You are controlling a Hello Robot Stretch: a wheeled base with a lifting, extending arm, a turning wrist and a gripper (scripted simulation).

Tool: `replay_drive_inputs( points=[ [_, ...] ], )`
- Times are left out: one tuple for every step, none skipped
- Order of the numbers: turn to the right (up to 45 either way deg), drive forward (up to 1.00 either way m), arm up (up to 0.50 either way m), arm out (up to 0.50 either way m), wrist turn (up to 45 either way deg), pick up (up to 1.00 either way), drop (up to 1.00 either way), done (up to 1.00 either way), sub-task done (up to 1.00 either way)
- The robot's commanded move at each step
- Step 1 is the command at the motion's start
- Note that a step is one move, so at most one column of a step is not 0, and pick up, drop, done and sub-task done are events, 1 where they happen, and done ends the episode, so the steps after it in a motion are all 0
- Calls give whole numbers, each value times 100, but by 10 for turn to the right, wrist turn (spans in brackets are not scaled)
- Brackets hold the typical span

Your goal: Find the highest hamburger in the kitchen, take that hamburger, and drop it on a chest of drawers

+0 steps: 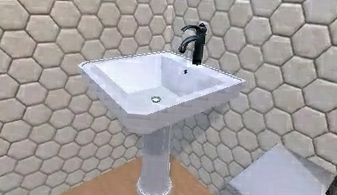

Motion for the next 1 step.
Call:
replay_drive_inputs(
  points=[
    [90,0,0,0,0,0,0,0,0]
  ],
)
